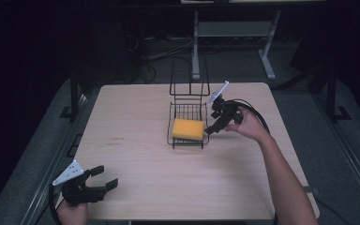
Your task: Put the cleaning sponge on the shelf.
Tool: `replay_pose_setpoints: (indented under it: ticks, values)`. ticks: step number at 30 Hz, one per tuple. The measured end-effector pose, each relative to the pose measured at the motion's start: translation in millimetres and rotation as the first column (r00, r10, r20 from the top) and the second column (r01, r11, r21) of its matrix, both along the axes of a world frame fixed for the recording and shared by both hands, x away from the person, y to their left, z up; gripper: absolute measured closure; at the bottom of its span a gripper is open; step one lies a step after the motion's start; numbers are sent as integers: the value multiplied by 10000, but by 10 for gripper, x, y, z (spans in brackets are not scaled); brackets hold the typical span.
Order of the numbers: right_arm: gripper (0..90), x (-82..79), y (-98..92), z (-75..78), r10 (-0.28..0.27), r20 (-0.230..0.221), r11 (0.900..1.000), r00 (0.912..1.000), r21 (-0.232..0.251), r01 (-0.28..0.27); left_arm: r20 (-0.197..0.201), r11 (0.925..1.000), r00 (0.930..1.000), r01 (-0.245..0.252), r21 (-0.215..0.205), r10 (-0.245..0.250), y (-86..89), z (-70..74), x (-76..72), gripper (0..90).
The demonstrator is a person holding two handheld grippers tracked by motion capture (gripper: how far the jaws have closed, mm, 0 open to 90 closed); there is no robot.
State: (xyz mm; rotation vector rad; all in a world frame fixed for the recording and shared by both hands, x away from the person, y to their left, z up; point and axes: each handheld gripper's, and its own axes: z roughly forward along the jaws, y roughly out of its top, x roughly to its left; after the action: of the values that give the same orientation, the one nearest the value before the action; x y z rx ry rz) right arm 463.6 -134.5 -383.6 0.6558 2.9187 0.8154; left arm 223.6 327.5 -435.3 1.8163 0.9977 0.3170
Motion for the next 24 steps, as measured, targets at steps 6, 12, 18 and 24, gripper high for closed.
replay_pose_setpoints:
  ticks: [6, 12, 18, 24]
  values:
    - [157, -33, -43, -13, 61, 24, 9997, 10000, -246, -60, -9, 10000, 10000, 45, 29, -45, -15, -6, 11, 140]
    - [157, -73, -167, -83, -133, -15, 9998, 9999, -148, 133, -23, 10000, 10000, 14, 27, -14, -8, -6, -3, 140]
    - [157, -139, -298, -125, -366, -114, 9989, 9993, -310, 362, -15, 10000, 10000, 43, 27, -43, -23, -3, -7, 140]
    - [157, -231, -409, -113, -586, -94, 9977, 9982, -349, 582, 5, 9999, 10000, 91, 47, -91, -36, 1, -26, 140]
